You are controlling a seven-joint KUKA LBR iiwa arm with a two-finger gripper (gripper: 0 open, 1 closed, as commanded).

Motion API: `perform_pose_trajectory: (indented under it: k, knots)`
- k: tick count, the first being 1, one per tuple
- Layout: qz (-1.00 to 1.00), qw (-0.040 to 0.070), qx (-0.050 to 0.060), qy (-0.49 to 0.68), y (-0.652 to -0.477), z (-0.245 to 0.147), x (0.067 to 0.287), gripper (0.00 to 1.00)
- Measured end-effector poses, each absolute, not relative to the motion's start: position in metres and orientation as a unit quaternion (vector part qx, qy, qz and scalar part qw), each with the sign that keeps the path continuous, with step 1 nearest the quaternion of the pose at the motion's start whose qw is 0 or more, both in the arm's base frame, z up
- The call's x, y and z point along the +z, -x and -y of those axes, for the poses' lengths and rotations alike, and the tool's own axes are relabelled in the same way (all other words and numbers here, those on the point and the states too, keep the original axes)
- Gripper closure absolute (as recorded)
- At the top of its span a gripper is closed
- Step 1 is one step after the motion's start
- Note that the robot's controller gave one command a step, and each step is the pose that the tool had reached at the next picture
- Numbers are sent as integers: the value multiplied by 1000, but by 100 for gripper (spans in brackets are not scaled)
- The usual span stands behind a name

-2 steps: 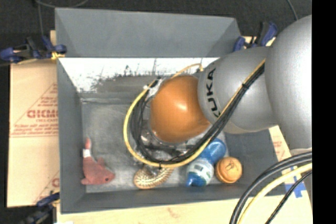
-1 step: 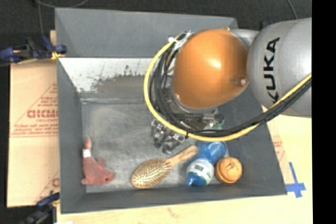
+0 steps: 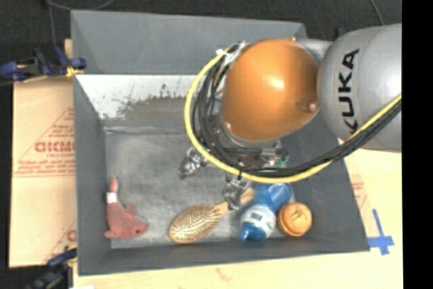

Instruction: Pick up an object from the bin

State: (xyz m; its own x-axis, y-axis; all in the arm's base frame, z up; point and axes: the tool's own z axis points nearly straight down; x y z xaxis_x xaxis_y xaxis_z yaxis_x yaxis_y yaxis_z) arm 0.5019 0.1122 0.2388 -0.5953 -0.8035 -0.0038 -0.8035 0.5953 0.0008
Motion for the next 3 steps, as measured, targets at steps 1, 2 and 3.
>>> perform_pose_trajectory:
  k: [1, 2, 3]
  knots:
    - [-893, 1, 1, 450, -502, -112, 239, 0]
    - [-876, 5, 0, 481, -498, -107, 203, 0]
    - [-858, 4, 0, 513, -504, -99, 145, 0]
